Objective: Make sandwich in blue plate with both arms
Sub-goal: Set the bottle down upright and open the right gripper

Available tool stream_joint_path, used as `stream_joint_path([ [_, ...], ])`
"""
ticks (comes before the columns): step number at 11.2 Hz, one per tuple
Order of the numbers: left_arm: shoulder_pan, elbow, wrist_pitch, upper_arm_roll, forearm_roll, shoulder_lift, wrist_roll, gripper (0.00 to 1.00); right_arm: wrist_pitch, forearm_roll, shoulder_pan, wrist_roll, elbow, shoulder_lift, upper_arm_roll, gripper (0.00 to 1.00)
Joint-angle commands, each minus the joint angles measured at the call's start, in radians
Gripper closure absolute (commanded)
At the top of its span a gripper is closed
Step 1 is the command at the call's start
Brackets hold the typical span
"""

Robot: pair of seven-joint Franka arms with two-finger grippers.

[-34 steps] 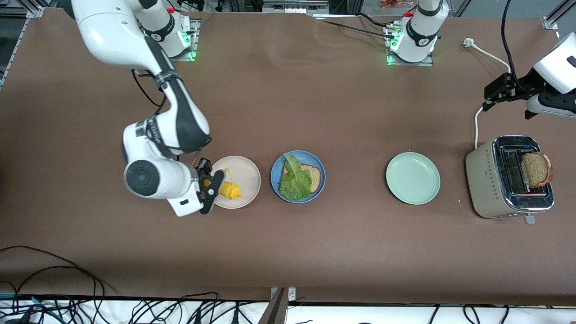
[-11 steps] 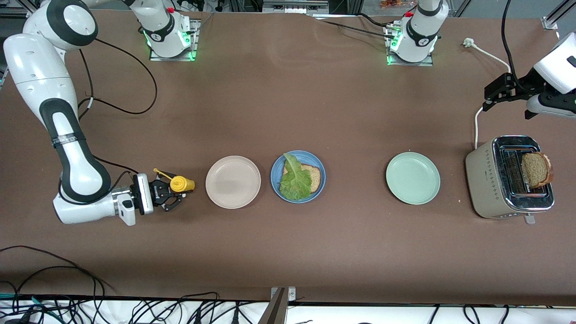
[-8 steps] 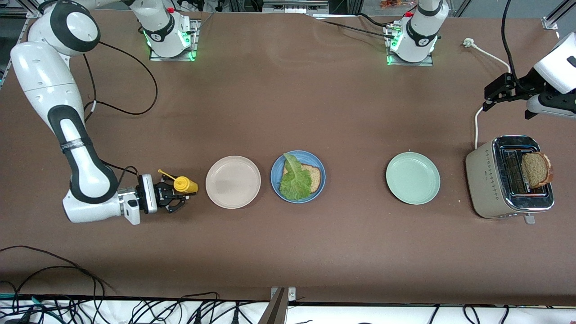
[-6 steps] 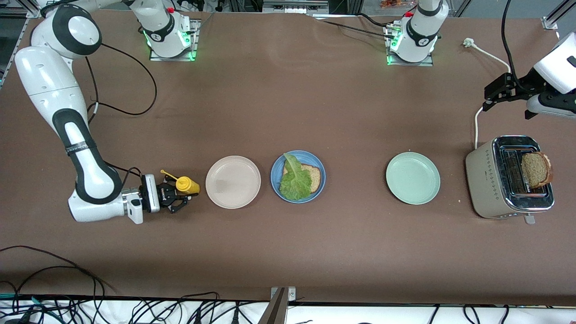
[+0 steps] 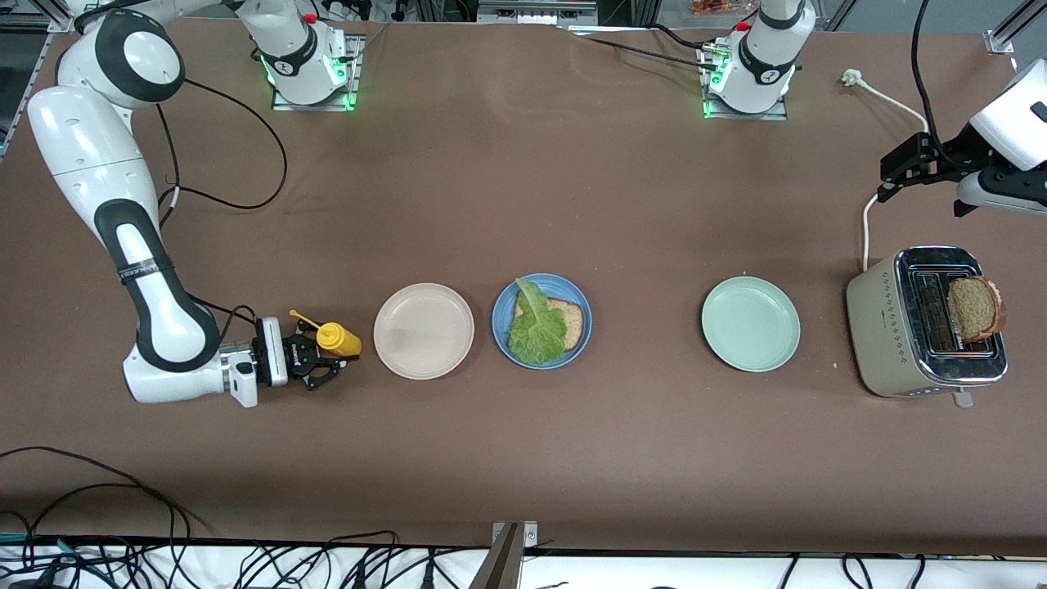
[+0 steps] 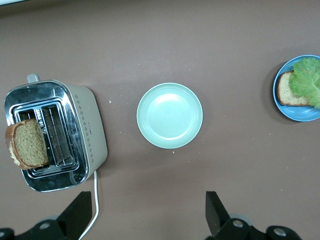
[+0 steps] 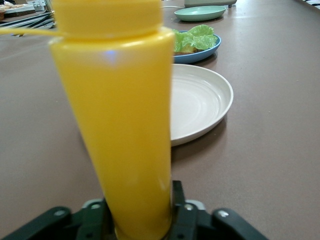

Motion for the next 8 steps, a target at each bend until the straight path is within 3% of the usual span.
stream_joint_path([
  [1,0.002,0.019,-0.017,-0.004,0.018,0.004,-0.007,0.0,0.002,0.012,-0.018,-0.018,0.021,0.025,0.019,0.0],
  [8,0.03,0.009,-0.04,-0.004,0.025,0.025,0.002,0.0,-0.013,-0.048,-0.026,-0.036,0.024,-0.01,-0.027,0.0],
])
